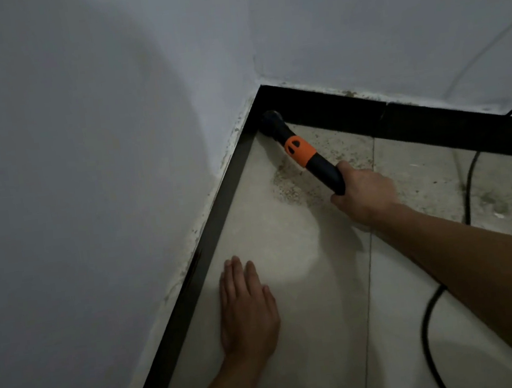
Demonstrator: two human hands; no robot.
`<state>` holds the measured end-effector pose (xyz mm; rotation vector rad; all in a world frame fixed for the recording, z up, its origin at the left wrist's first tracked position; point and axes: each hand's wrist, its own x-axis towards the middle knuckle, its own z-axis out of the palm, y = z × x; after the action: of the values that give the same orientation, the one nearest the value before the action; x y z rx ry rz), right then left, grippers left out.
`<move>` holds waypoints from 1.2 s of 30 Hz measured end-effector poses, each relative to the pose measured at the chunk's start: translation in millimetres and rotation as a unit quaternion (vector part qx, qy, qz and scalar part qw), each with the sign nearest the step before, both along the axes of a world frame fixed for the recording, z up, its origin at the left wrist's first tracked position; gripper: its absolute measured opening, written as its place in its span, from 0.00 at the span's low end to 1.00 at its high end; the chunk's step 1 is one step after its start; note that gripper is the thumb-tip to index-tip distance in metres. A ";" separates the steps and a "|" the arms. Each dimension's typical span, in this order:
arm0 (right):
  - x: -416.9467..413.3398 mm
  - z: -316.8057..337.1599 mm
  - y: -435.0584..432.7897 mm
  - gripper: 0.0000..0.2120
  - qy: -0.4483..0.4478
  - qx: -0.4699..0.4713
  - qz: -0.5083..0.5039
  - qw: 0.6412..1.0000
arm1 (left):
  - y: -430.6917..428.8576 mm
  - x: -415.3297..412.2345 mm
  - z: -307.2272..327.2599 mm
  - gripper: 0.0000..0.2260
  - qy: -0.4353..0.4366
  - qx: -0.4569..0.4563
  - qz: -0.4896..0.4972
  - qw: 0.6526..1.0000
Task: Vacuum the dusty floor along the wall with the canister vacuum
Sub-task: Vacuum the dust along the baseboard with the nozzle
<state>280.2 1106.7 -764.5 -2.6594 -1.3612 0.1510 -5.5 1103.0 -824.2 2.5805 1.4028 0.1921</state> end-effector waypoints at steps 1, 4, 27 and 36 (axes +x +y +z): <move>1.4 -0.3 1.2 0.16 0.005 0.001 0.002 1.000 | 0.2 0.0 0.5 0.24 0.002 0.001 0.000 1.000; -5.9 4.0 -0.5 0.16 0.035 0.011 0.000 0.999 | 0.2 -0.5 1.8 0.24 -0.003 0.002 0.000 1.000; -17.8 25.8 9.5 0.16 0.045 0.012 -0.018 0.999 | -0.7 0.0 2.6 0.23 -0.008 0.008 0.009 1.000; -16.2 22.6 -61.1 0.15 0.039 -0.021 -0.100 0.994 | -2.3 -0.4 7.7 0.23 -0.035 0.006 0.009 0.999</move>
<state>263.9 1045.7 -741.9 -2.7717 -1.0736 0.2603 -5.9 1100.7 -816.5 2.5450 1.4049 0.2918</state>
